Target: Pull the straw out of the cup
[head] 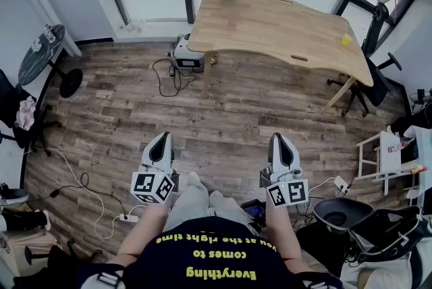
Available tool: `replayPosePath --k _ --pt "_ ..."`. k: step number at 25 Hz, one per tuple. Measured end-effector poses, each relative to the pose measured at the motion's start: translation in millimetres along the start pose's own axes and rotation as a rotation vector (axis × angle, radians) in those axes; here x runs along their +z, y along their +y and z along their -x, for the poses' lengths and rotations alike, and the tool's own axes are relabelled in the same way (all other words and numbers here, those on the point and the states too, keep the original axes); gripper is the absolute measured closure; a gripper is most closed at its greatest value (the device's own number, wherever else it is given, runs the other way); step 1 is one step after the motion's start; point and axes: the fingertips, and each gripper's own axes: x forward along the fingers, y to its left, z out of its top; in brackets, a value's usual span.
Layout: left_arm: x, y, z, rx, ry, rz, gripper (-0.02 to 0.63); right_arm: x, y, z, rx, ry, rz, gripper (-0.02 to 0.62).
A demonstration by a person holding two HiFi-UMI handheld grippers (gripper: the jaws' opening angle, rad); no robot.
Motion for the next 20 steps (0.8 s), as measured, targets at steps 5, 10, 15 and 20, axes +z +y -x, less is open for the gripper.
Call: replayPosePath --k 5,10,15,20 --pt "-0.4 -0.5 2.9 0.004 -0.005 -0.008 0.606 1.8 -0.5 3.3 0.000 -0.011 0.004 0.592" --pt "-1.5 -4.4 1.7 0.000 -0.007 -0.010 0.606 3.9 -0.9 5.5 0.002 -0.016 0.020 0.592" --pt "-1.6 -5.0 -3.2 -0.008 -0.004 -0.010 0.606 5.4 -3.1 2.3 -0.001 -0.029 0.003 0.592" --pt "-2.6 0.3 -8.1 -0.005 0.004 -0.012 0.606 11.6 -7.4 -1.3 -0.014 -0.075 -0.042 0.591"
